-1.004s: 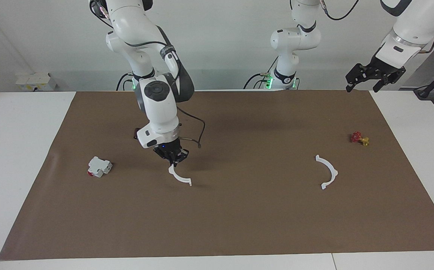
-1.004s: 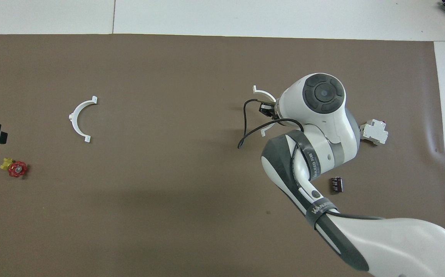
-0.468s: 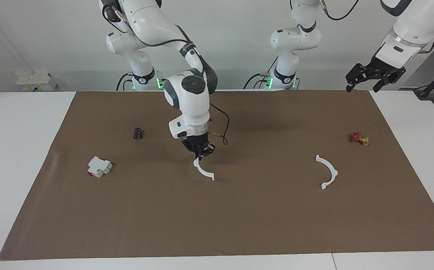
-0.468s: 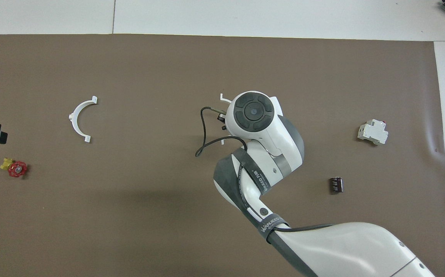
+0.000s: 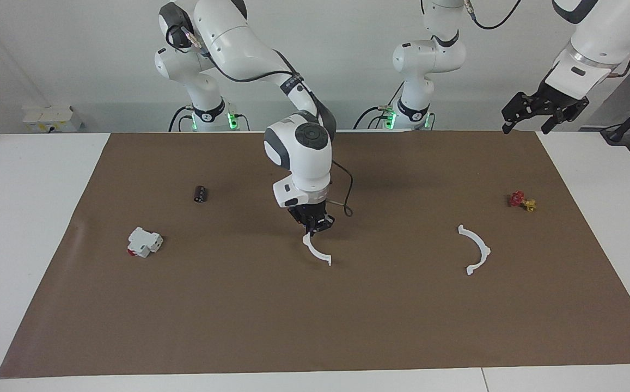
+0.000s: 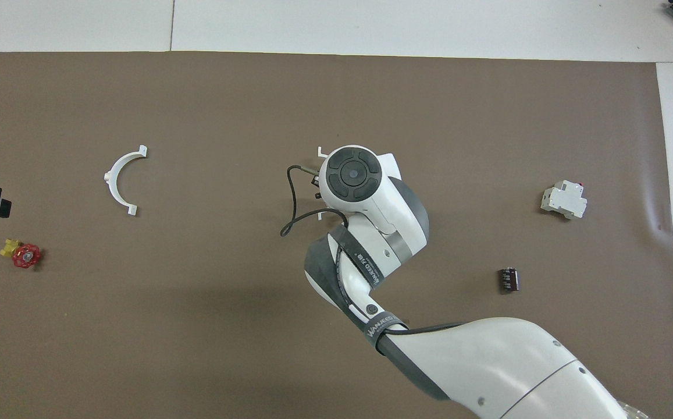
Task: Assemble drain pipe with both arms
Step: 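Carry the clamp half toward the table center with the right gripper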
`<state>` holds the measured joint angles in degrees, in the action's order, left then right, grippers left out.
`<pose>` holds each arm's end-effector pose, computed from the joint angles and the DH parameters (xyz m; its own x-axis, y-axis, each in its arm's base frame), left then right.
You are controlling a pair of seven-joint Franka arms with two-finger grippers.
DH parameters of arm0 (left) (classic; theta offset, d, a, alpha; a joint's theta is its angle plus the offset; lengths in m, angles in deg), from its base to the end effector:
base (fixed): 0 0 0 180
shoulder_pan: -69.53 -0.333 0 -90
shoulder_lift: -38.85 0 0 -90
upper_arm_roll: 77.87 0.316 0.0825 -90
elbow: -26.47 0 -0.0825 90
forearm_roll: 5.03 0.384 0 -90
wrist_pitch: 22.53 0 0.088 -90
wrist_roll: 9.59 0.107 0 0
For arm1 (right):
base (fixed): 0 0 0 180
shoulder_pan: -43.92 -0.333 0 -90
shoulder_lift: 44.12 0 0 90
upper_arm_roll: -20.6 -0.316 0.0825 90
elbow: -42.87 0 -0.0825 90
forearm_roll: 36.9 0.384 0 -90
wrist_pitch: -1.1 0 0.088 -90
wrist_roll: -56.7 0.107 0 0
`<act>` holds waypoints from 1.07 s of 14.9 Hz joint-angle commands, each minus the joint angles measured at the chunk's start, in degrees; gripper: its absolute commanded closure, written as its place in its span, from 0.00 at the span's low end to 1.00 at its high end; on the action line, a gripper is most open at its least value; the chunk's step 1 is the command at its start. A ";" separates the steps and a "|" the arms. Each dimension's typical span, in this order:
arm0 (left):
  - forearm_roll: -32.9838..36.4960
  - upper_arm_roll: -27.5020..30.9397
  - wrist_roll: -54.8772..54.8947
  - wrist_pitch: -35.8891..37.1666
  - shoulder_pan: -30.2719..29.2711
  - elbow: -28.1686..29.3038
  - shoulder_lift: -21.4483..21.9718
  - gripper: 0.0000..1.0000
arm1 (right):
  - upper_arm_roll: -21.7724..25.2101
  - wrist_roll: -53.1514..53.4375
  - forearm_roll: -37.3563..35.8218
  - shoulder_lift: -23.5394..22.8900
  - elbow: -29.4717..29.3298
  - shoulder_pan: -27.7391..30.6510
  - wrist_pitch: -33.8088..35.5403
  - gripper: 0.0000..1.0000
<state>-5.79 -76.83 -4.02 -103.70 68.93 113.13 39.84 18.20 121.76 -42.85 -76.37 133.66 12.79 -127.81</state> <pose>0.5329 0.0138 0.6481 0.9945 -0.0707 -0.0768 -0.0692 -0.9974 0.0211 0.5906 0.3828 0.3189 0.8730 -0.4771 0.1013 -0.4728 -0.8788 -0.0645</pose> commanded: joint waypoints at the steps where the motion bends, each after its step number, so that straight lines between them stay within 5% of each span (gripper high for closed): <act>1: 0.15 -0.24 -0.56 0.40 -0.28 1.14 1.12 0.00 | -0.59 0.68 -0.64 -2.55 -1.85 -0.34 -2.47 1.00; 9: 0.15 -0.16 -0.47 0.40 -0.28 1.14 1.12 0.00 | -0.85 -1.34 -0.47 -3.70 -1.85 -0.16 -4.59 1.00; 11: 0.15 -0.24 -0.56 0.40 -0.28 1.14 1.12 0.00 | -0.85 -1.34 -0.38 -3.70 -1.85 -0.07 -4.94 0.67; 12: 0.15 -0.25 -0.56 0.40 -0.10 1.14 1.12 0.00 | -0.85 -1.34 -0.29 -3.70 -1.67 -0.16 -6.07 0.41; 14: 0.23 -0.16 -0.65 0.40 -0.28 1.14 1.12 0.00 | -0.85 -1.34 -0.29 -3.70 -1.58 -0.16 -6.44 0.24; 16: 0.15 -0.25 -0.74 0.40 -0.19 1.14 1.12 0.00 | -0.85 -1.34 -0.46 -3.70 -1.76 -0.07 -5.74 0.18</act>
<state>-5.79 -76.88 -4.03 -103.70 68.93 113.13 39.84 17.95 121.48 -42.85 -79.25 132.88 12.03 -132.99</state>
